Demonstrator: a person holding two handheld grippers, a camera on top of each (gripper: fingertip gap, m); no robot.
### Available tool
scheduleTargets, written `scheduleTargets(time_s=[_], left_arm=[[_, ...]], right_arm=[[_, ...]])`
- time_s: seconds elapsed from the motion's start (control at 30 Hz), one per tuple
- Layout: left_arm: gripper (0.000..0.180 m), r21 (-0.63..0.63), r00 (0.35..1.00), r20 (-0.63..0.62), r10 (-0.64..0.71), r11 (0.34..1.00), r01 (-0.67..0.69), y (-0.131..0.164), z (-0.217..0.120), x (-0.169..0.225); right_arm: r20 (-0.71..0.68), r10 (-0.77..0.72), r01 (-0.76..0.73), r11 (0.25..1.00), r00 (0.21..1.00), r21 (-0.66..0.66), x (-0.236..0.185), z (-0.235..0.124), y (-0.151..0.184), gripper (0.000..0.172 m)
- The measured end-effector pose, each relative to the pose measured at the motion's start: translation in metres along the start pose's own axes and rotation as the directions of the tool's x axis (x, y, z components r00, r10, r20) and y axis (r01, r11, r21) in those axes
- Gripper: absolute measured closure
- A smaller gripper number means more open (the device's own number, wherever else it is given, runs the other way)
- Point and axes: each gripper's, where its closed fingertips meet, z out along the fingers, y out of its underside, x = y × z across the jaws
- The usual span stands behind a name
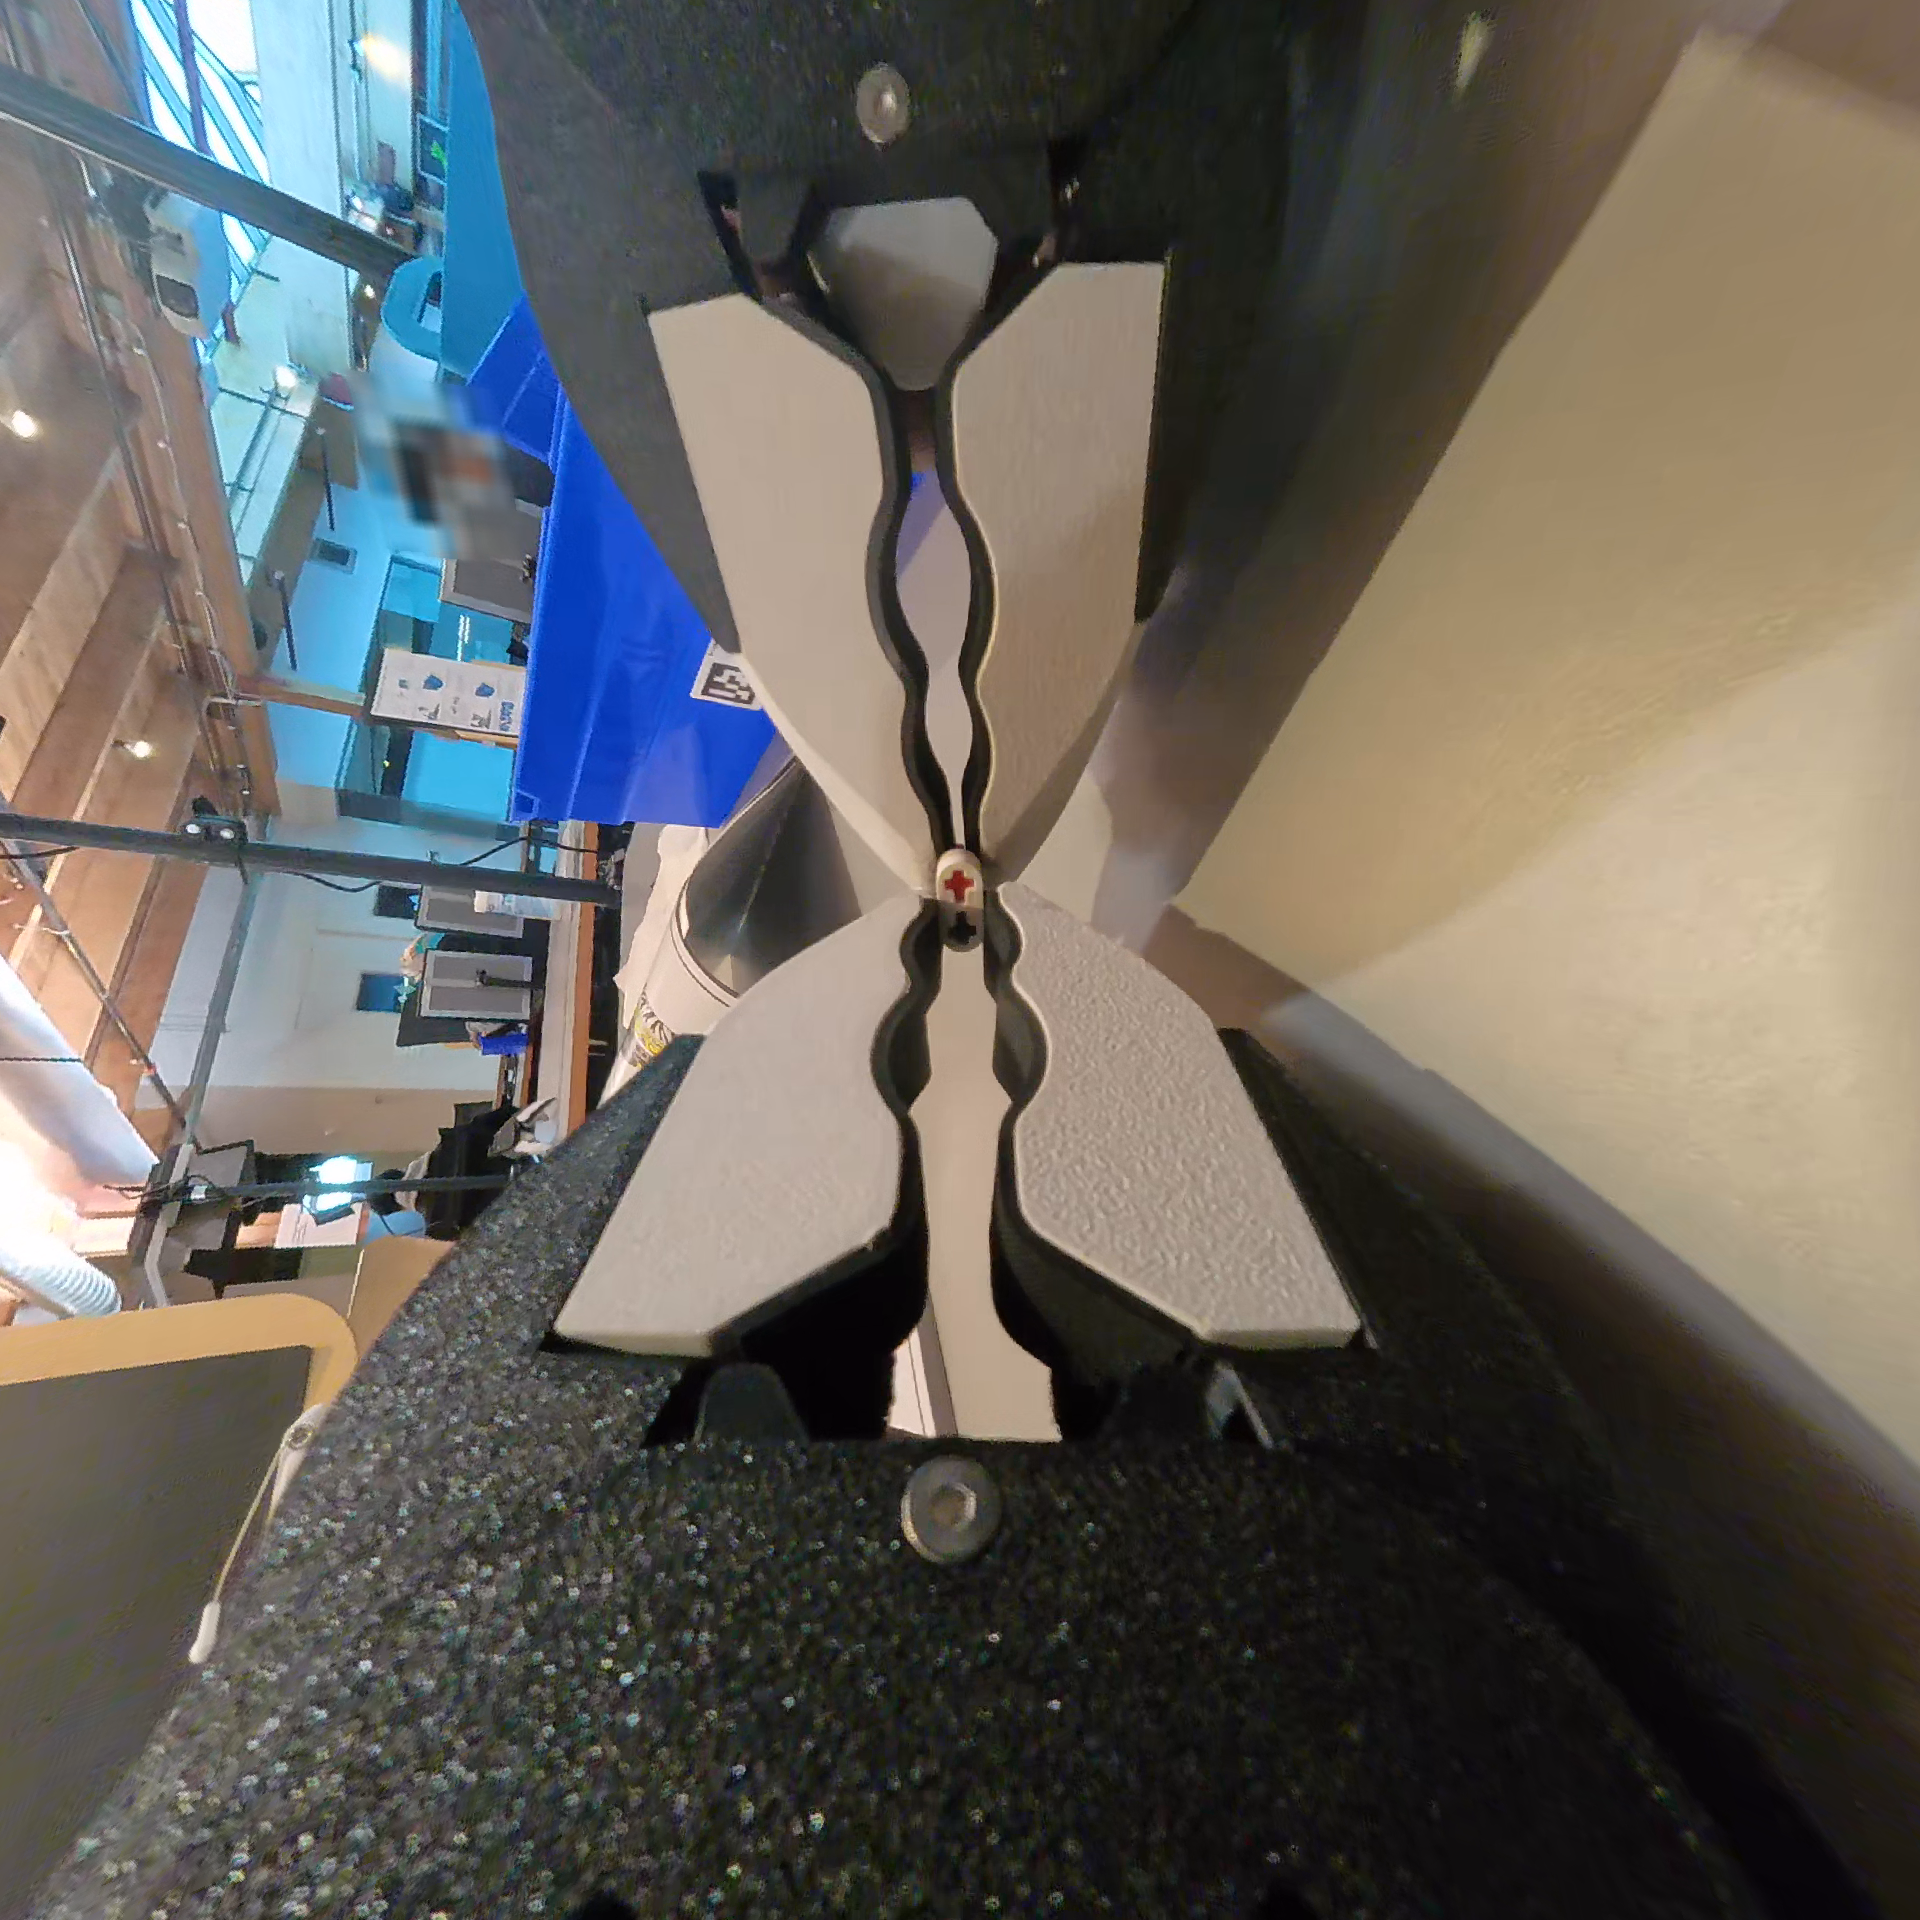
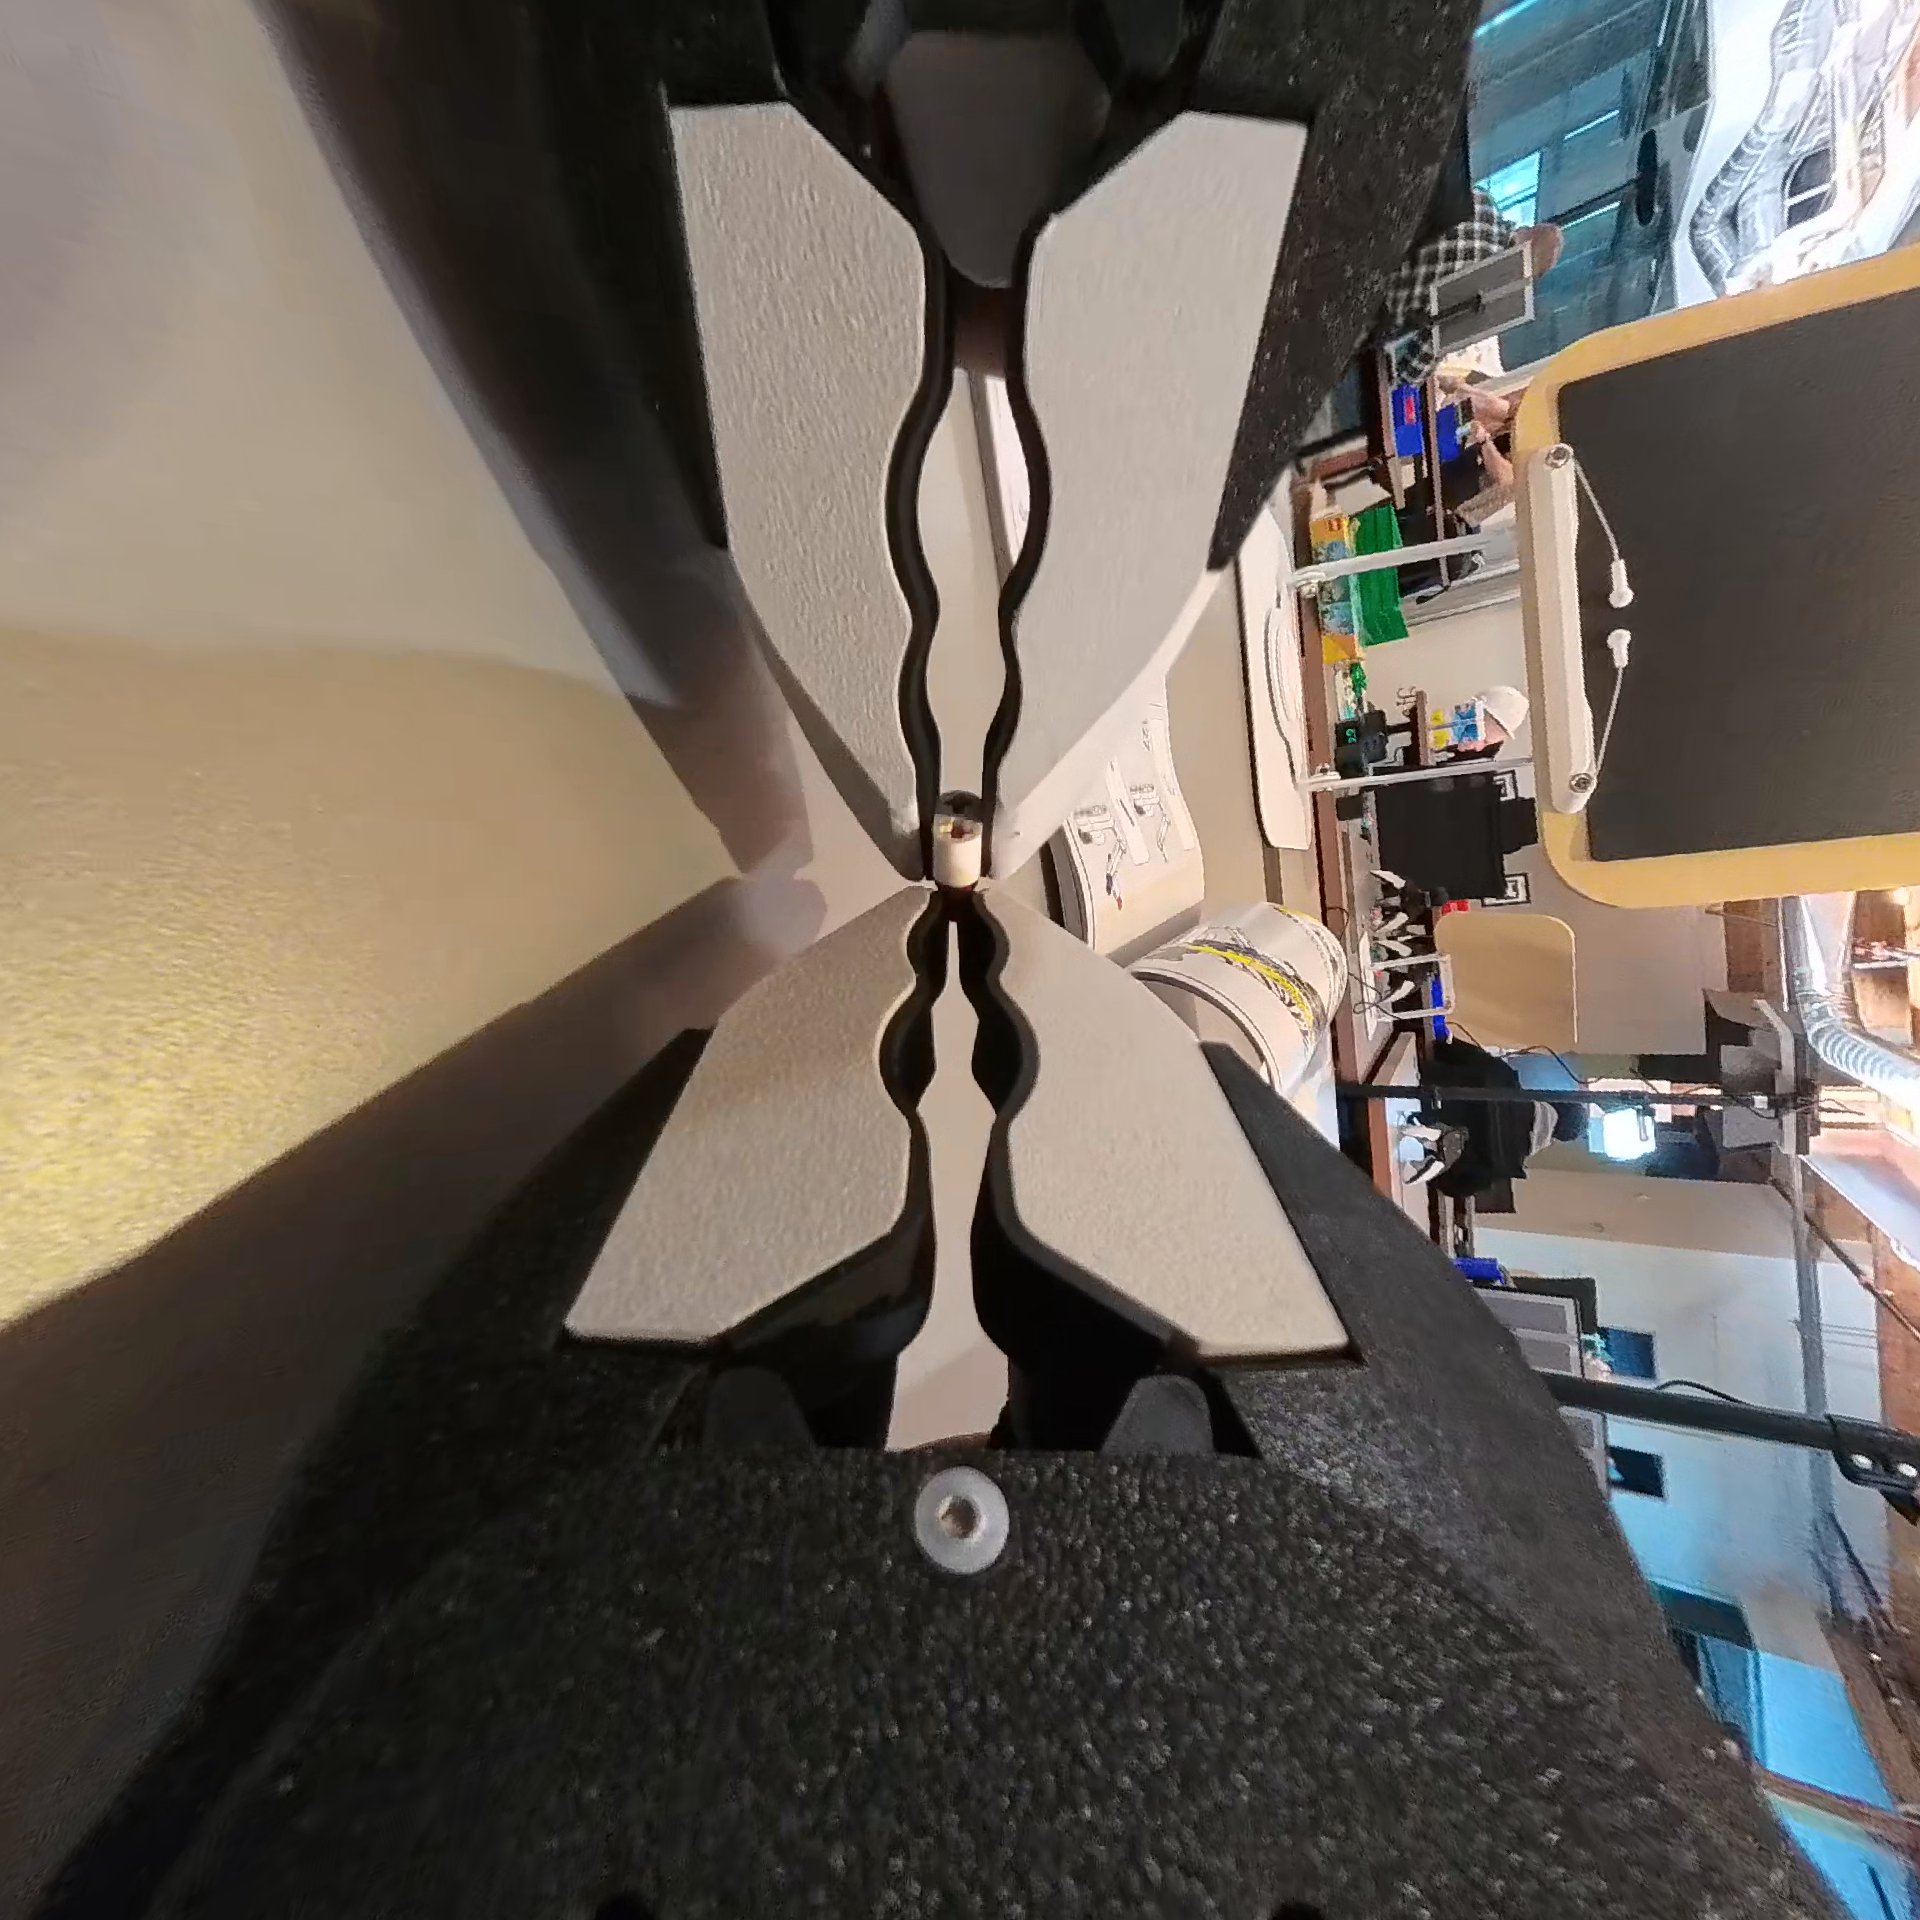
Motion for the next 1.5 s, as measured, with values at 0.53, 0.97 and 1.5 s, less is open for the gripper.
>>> scheduleTargets(time_s=[0.53,0.97,1.5], left_arm=[[0.173,0.077,0.999,-0.027,-0.02,0.997,0.022,-0.007,-0.012,0.008],[0.172,0.054,0.996,-0.006,-0.085,0.995,0.085,0.003,-0.007,0.005],[0.173,0.138,0.989,-0.014,-0.146,0.98,0.146,-0.009,-0.013,0.001]], right_arm=[[0.05,0.064,-0.067,0.997,0.997,0.05,-0.008,0.0,-0.006,0.169],[0.057,0.09,-0.089,0.996,0.994,-0.018,-0.011,0.005,0.008,0.172],[-0.043,0.084,-0.08,0.993,0.996,0.085,0.002,0.002,-0.004,0.163]])
